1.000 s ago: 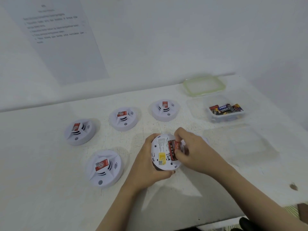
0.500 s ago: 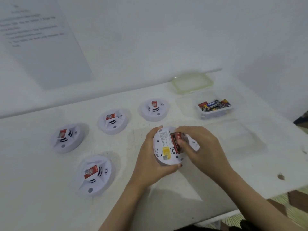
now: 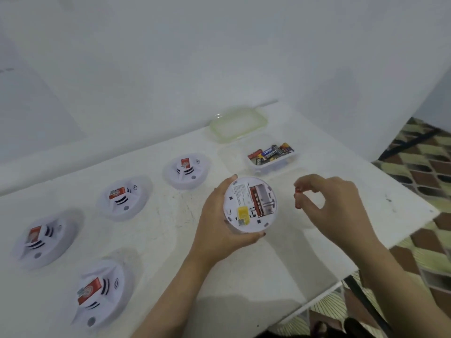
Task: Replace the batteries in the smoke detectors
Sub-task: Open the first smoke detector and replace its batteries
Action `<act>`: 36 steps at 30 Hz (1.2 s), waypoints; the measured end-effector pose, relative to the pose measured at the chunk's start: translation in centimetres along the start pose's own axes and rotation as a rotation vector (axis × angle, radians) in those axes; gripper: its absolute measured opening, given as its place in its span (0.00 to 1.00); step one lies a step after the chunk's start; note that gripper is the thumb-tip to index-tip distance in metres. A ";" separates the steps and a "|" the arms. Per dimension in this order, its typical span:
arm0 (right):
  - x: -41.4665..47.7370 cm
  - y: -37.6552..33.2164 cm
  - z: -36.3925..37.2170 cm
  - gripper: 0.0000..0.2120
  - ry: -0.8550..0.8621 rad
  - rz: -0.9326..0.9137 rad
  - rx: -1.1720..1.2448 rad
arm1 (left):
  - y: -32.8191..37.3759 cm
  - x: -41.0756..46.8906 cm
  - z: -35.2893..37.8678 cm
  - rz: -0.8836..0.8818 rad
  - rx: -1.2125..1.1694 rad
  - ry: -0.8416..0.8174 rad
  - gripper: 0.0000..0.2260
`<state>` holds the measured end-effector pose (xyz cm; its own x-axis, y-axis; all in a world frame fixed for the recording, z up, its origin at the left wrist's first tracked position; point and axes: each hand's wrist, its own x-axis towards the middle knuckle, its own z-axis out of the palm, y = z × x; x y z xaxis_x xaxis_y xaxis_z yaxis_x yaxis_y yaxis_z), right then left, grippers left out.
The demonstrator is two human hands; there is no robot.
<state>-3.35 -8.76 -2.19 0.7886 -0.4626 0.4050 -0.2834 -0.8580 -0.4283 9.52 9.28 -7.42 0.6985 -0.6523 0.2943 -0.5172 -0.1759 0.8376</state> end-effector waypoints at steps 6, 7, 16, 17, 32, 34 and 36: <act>0.5 -0.8 0.2 0.21 -0.103 -0.260 -0.089 | 0.7 1.3 0.1 0.090 0.017 -0.052 0.41; 0.7 -1.0 0.1 0.22 -0.147 -0.294 -0.069 | 0.9 1.5 0.0 0.109 0.022 -0.055 0.41; 2.7 -0.9 -1.4 0.26 -0.343 -0.436 -0.086 | 2.0 2.6 -0.4 0.191 0.067 -0.119 0.39; 2.9 -0.9 -1.6 0.26 -0.339 -0.452 -0.089 | 2.2 2.7 -0.5 0.195 0.065 -0.123 0.39; 3.5 -1.6 -1.5 0.26 -0.319 -0.534 -0.117 | 2.6 3.4 -0.8 0.144 -0.026 -0.084 0.40; 3.1 -1.6 -1.4 0.24 -0.313 -0.508 -0.078 | 2.5 3.3 -1.0 0.137 -0.048 -0.081 0.41; 2.8 -1.5 -1.3 0.26 -0.329 -0.457 -0.025 | 2.7 3.2 -1.2 0.150 -0.069 -0.069 0.40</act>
<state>-1.46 -9.07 0.59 0.9617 0.0479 0.2700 0.1174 -0.9618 -0.2473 10.93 7.56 -3.63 0.5795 -0.7168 0.3878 -0.5757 -0.0232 0.8173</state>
